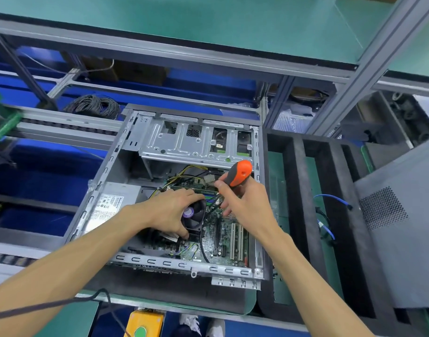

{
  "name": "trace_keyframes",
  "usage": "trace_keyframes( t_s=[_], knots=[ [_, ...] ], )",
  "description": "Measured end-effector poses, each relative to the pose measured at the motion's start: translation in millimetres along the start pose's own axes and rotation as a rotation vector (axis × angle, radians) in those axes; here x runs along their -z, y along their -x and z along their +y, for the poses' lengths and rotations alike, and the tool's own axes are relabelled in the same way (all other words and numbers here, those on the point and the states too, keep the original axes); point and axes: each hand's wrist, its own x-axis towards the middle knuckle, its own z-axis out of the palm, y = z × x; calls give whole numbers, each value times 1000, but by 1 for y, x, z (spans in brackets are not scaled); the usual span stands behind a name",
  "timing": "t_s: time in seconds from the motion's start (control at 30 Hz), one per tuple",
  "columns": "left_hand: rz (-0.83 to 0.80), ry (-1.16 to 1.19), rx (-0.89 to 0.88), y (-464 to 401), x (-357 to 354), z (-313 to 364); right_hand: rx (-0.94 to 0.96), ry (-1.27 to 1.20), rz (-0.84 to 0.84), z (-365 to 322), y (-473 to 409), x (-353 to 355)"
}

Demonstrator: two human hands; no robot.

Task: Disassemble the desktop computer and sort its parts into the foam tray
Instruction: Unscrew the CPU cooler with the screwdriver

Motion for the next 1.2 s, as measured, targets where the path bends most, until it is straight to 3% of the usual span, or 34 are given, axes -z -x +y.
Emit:
trace_keyframes(
  t_s=[0.2,0.33,0.37,0.5,0.6,0.7,0.87,1.0,1.1,1.2],
  knots=[
    [-13,0,4,1,1,1,0,17,-79,-3,-2,-1],
    [-126,82,12,7,25,18,3,86,-223,-15,-14,-1],
    [-93,154,-12,10,39,24,4,92,-265,-18,-19,-1],
    [320,384,-157,33,118,48,2,88,-390,-26,-28,2],
    [329,200,-358,42,157,70,0,50,-435,-28,-29,3],
    [230,-77,-389,34,166,76,31,43,-462,-28,-29,3],
    [267,-122,-413,24,169,75,97,114,-362,-23,-27,0],
    [336,-296,-280,20,163,81,199,151,-164,-27,-20,-4],
    [329,-399,-201,23,153,87,223,172,-155,-27,-16,-11],
    [308,-157,-231,35,158,78,196,101,-188,-24,-14,-8]
  ],
)
